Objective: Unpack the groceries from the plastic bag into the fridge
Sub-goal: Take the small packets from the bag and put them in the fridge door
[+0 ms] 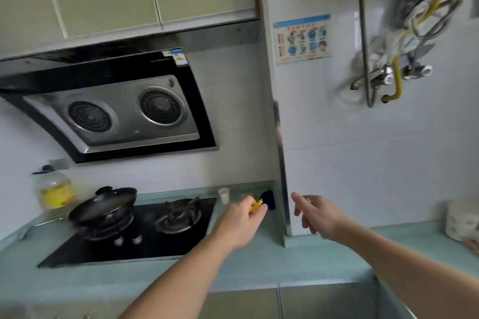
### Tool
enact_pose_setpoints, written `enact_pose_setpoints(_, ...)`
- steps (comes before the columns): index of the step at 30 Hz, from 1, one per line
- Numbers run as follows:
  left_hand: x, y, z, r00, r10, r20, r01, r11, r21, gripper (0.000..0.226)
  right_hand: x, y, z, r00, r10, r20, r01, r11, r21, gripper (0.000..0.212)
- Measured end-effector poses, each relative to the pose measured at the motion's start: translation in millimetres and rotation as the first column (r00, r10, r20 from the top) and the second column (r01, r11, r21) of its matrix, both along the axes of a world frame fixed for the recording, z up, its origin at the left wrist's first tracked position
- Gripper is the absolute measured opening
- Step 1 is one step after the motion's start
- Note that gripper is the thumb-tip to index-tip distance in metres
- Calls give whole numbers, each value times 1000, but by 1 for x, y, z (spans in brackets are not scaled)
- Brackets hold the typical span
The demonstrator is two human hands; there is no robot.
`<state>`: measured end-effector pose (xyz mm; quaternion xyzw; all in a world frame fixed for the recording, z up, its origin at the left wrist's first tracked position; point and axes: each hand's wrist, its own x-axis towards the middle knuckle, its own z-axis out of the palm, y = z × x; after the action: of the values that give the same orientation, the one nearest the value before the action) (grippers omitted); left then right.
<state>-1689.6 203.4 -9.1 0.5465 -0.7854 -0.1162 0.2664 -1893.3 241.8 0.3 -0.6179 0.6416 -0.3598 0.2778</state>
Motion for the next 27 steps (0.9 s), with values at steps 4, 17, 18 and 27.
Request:
enact_pose_setpoints(4,130,18,-7,984,173,38,-173,985,2,43,125,-10,-16,982,188,24,-189,982,15,53)
enact_pose_setpoints(17,417,172,-25,681,733,-12,-732,681,33,29,436,9,-30,694,716,-72,-713,698,67,43)
enact_pose_setpoints(18,431,193,-26,630,777,0,-776,629,45,27,456,15,-32,664,744,-72,-741,668,65,43)
enact_pose_setpoints(27,484,393,4,200,980,-13,-978,201,54,27,597,135,-45,226,974,3,-974,226,0,43)
